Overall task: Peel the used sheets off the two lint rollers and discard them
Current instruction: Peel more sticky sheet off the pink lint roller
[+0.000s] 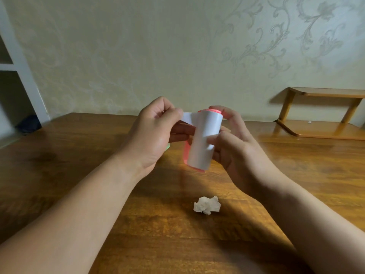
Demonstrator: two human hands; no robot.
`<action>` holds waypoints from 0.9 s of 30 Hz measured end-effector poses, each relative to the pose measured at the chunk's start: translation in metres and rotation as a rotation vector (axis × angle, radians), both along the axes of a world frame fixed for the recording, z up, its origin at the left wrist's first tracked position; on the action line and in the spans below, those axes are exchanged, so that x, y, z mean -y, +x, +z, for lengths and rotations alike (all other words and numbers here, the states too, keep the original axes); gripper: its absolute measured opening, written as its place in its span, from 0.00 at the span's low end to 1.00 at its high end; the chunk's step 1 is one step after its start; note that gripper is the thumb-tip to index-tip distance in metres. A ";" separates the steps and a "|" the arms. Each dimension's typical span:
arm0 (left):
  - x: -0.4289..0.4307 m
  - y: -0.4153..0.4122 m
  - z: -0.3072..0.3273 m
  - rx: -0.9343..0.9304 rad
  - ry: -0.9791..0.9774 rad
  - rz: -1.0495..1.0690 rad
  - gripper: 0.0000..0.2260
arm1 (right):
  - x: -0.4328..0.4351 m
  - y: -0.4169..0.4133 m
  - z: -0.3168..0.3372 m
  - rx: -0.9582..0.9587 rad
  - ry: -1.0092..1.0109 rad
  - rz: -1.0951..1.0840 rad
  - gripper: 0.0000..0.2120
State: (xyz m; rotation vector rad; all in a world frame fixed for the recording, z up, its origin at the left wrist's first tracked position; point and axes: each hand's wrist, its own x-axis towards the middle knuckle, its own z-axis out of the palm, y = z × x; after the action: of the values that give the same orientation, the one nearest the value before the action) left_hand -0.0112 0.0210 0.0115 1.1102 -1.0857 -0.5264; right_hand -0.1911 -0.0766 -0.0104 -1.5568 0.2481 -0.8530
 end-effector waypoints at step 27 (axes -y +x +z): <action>0.014 0.010 -0.007 -0.227 0.044 0.170 0.11 | 0.020 -0.022 0.012 -0.511 -0.508 -0.506 0.29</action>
State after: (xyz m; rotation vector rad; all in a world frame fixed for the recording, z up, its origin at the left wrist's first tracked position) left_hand -0.0017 0.0069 0.0042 1.1393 -0.7783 -0.5290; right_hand -0.2129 -0.0969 0.0016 -2.2320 0.8763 -0.9332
